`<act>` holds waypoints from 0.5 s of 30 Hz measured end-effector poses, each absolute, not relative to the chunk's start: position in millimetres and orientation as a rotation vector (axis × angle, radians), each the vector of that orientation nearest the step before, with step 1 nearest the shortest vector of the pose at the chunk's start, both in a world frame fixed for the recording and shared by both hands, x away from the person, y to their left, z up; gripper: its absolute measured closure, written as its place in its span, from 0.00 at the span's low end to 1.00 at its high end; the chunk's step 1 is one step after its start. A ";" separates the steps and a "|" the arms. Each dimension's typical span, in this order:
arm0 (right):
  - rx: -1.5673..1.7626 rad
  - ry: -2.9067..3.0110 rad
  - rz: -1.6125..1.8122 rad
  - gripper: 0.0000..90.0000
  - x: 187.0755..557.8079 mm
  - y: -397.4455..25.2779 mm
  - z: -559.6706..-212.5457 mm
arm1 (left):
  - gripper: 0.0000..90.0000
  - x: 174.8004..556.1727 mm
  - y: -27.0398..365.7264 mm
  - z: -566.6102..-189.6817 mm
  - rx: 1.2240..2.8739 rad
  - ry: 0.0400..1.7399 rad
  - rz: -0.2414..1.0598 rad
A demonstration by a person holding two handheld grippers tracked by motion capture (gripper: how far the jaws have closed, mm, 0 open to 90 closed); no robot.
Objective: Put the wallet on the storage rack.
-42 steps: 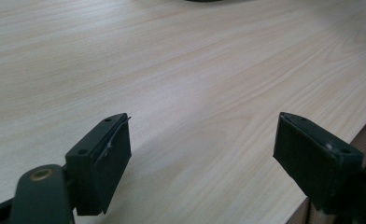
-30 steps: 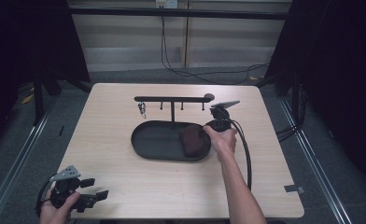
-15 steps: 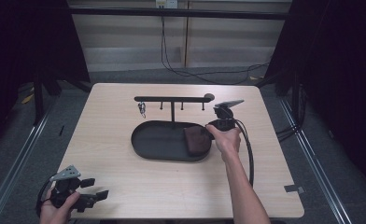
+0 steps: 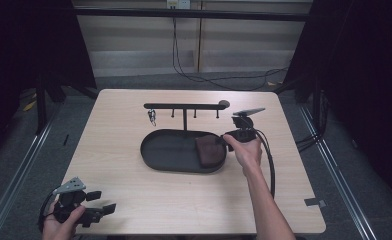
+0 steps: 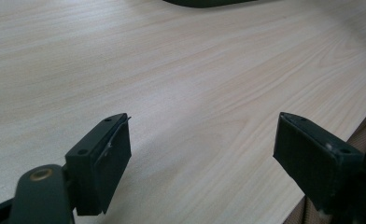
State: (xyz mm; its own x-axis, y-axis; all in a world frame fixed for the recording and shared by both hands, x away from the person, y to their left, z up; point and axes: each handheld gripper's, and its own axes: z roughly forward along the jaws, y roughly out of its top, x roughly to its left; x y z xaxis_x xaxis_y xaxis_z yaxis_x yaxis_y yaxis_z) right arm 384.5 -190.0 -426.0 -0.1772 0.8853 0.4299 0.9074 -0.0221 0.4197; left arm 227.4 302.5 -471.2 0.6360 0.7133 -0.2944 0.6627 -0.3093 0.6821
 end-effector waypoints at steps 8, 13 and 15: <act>-1.927 -2.252 -1.056 0.50 363.5 -202.0 -422.6 | 0.21 227.5 302.6 -471.0 2.017 1.073 0.088; -1.886 -2.328 -1.103 0.46 348.8 -206.1 -420.2 | 0.21 228.0 303.8 -471.4 2.008 1.092 0.092; -1.881 -2.326 -1.133 0.45 343.4 -208.5 -418.6 | 0.21 228.4 303.8 -471.8 2.000 1.102 0.086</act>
